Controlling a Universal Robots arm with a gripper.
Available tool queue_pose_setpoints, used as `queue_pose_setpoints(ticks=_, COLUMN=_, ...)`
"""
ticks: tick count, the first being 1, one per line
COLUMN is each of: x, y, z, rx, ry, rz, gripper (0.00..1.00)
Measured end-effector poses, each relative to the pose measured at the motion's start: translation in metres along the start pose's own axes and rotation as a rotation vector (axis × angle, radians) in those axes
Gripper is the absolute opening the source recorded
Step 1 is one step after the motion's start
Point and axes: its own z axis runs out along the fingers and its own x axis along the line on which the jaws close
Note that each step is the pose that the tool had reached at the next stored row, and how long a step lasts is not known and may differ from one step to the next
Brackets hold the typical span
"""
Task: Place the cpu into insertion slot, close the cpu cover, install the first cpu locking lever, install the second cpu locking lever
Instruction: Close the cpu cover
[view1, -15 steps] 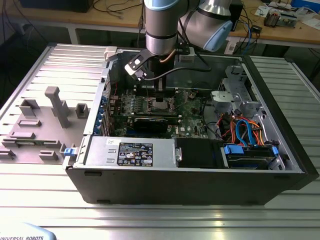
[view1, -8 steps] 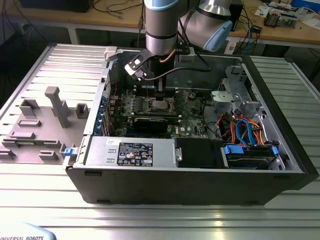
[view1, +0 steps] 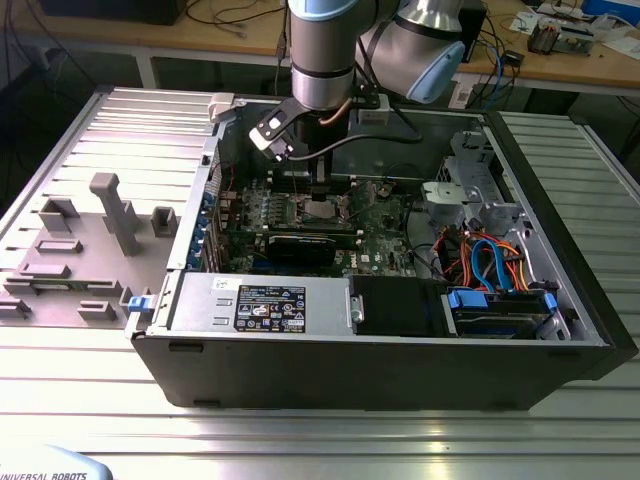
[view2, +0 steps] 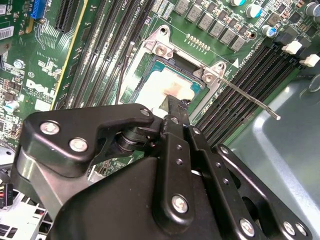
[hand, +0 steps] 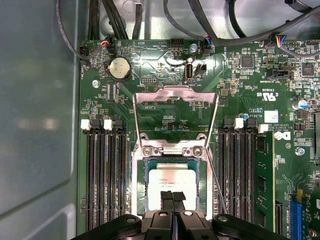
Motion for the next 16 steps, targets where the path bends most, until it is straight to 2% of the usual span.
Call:
queue_pose_setpoints(ticks=10, x=0.0001, y=0.0002, z=-0.0043, rx=-0.0002, ry=0.0002, rz=0.0, gripper=0.11)
queue_pose_setpoints(ticks=16, x=0.0, y=0.0002, z=-0.0045, rx=-0.0001, ry=0.0001, rz=0.0, gripper=0.11)
